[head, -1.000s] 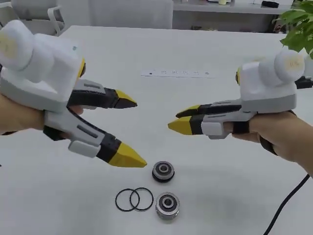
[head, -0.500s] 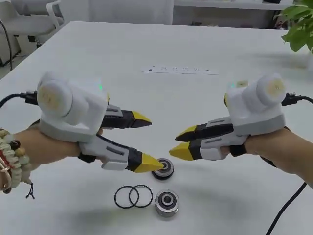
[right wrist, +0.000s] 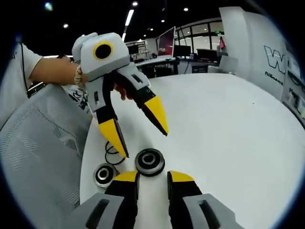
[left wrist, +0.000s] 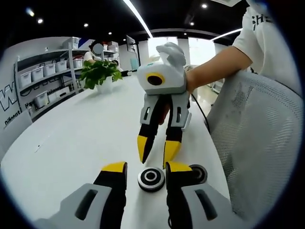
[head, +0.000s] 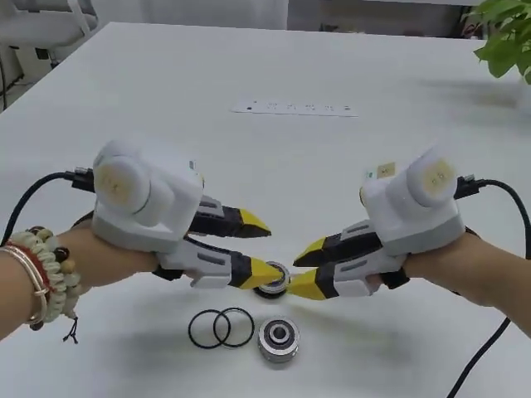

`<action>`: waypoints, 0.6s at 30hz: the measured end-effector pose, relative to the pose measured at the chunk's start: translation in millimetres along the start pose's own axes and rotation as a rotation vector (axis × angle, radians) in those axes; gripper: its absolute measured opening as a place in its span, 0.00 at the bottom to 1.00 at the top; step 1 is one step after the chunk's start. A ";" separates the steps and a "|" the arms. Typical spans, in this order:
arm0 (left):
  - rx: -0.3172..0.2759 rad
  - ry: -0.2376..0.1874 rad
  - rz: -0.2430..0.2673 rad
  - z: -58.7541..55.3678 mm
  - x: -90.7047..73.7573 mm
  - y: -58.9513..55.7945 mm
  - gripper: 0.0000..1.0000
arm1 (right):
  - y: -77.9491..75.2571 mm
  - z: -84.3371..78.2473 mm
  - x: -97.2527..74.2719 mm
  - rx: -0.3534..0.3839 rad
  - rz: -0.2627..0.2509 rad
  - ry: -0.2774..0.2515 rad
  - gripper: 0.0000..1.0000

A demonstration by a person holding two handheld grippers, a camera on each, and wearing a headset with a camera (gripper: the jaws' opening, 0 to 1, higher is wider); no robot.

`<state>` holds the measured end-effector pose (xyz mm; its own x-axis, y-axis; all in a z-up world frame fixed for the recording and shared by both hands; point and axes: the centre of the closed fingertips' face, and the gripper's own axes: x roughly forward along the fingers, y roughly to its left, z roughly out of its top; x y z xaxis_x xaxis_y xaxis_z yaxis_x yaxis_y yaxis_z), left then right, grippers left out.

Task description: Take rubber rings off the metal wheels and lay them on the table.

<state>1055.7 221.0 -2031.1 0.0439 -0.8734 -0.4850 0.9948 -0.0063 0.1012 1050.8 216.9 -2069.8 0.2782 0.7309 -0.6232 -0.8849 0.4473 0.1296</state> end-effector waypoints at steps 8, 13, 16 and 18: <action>-0.010 0.023 -0.009 -14.2 11.5 -3.5 0.19 | 1.8 1.0 2.9 -0.011 0.004 0.001 0.19; -0.031 0.026 0.006 -21.0 13.6 -2.0 0.17 | 2.3 -2.0 4.0 -0.012 0.008 0.008 0.18; -0.029 0.023 0.000 -22.6 13.5 -4.7 0.15 | 3.1 -1.5 4.8 -0.014 0.012 0.006 0.18; -0.027 0.023 -0.007 -22.3 14.3 -6.2 0.13 | 3.5 -1.1 5.3 -0.017 0.015 0.006 0.18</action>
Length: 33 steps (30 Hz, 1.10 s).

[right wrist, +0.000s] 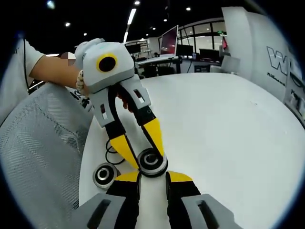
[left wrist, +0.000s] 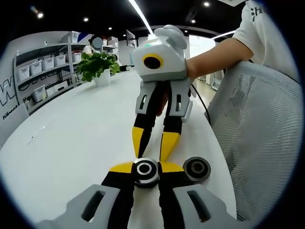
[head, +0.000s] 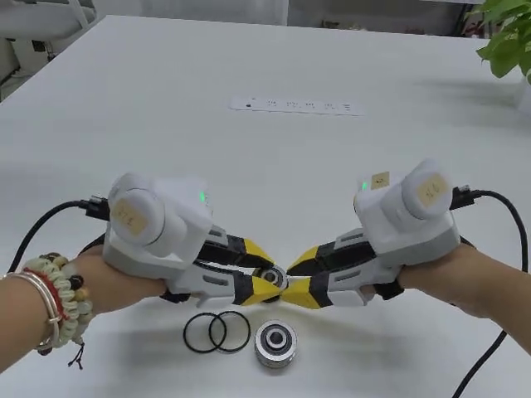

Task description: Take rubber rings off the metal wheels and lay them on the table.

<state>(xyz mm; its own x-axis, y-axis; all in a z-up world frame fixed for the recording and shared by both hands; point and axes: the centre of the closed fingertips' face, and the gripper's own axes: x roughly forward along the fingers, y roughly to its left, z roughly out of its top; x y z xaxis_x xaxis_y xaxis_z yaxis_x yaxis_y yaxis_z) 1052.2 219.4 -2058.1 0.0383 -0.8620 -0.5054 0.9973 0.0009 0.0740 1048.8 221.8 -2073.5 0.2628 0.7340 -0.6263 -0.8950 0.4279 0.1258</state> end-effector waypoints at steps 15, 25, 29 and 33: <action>-0.066 -0.025 0.018 -3.4 -4.2 0.2 0.12 | 3.1 -2.1 4.2 0.003 0.005 0.005 0.20; -0.086 -0.031 0.032 -3.2 -4.3 2.2 0.09 | 0.9 -1.4 2.9 0.005 -0.006 -0.001 0.19; -0.087 -0.033 0.038 -3.4 -4.2 3.1 0.08 | 0.9 -0.1 3.3 0.006 -0.008 -0.006 0.20; -0.073 -0.031 0.039 -3.9 -3.8 3.3 0.07 | 0.4 0.5 4.0 0.008 -0.011 -0.011 0.20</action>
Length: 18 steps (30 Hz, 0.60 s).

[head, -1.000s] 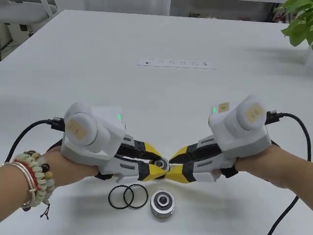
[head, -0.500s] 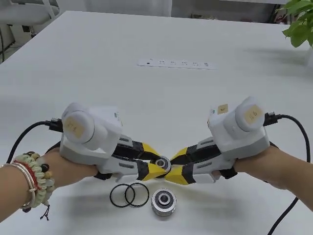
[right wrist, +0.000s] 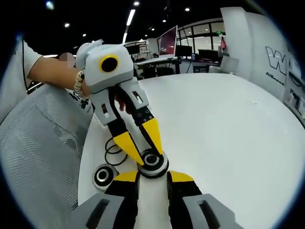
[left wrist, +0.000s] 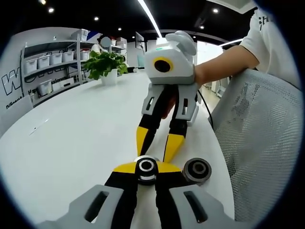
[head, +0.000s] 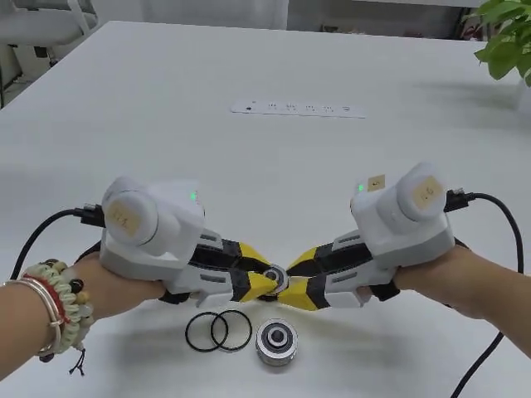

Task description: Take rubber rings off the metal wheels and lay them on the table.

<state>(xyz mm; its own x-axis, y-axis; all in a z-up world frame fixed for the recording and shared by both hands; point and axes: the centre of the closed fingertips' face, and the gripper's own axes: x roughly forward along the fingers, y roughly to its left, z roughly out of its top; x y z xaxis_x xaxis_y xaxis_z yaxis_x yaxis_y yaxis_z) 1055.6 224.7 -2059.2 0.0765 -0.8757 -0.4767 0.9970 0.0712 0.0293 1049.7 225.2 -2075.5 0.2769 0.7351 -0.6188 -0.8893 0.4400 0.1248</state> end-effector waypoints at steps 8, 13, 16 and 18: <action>0.003 -0.006 0.000 -0.2 0.3 0.0 0.07 | -0.9 0.8 1.6 -0.008 -0.006 -0.009 0.21; 0.006 -0.006 0.003 -0.2 0.1 -0.2 0.07 | 0.9 0.8 1.4 -0.028 0.002 -0.006 0.19; 0.003 -0.009 0.006 -0.2 0.0 -0.1 0.07 | 0.9 0.5 0.6 -0.044 0.004 -0.001 0.17; 0.003 -0.009 0.008 -0.1 -0.1 -0.2 0.07 | 0.8 -0.4 -0.1 -0.053 0.005 0.006 0.16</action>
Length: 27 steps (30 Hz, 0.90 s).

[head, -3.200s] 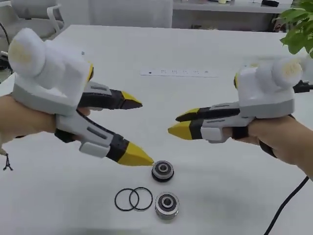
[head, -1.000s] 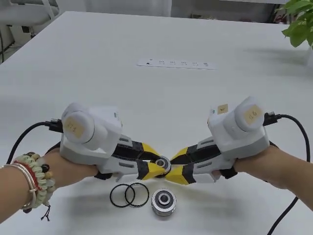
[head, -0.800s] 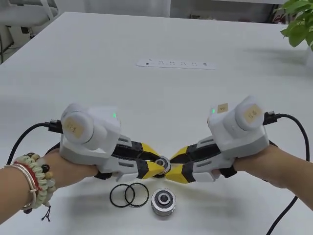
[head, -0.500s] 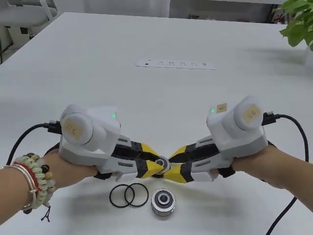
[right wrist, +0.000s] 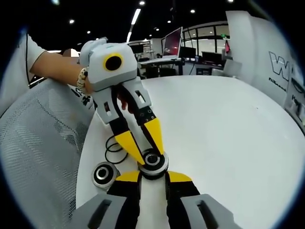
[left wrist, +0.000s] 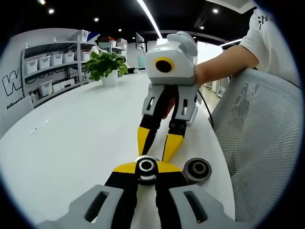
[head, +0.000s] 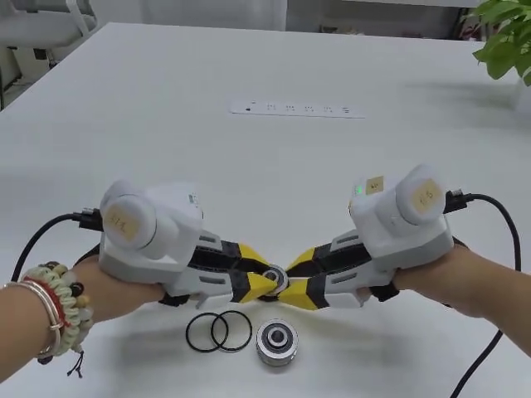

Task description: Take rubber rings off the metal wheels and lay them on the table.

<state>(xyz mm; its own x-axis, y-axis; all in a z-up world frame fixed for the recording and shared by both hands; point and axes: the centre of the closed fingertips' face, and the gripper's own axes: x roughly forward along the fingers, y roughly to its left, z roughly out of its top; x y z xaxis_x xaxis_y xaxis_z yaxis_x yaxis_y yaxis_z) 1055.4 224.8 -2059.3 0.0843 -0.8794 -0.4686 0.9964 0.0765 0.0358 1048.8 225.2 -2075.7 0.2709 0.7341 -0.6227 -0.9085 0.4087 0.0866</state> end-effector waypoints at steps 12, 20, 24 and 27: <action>0.002 -0.002 0.002 0.0 -0.9 -0.1 0.07 | 0.0 -4.9 -1.3 -0.022 0.000 0.026 0.06; 0.002 -0.002 0.003 -0.3 -1.8 0.2 0.07 | -6.0 -5.6 -2.6 0.110 -0.028 0.036 0.00; 0.005 0.000 0.004 -0.1 -1.8 0.3 0.07 | -10.8 -5.9 -4.0 0.232 -0.043 0.047 0.00; 0.005 0.001 0.006 -0.2 -1.8 0.4 0.07 | -11.9 -6.9 -3.8 0.369 -0.038 0.045 0.00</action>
<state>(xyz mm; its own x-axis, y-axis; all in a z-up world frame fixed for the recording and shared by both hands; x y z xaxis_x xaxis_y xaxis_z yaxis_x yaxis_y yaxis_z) 1055.6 226.6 -2058.6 0.0900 -0.8786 -0.4690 0.9959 0.0792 0.0426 1056.4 213.9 -2079.7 0.2804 0.6936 -0.6635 -0.7203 0.6090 0.3321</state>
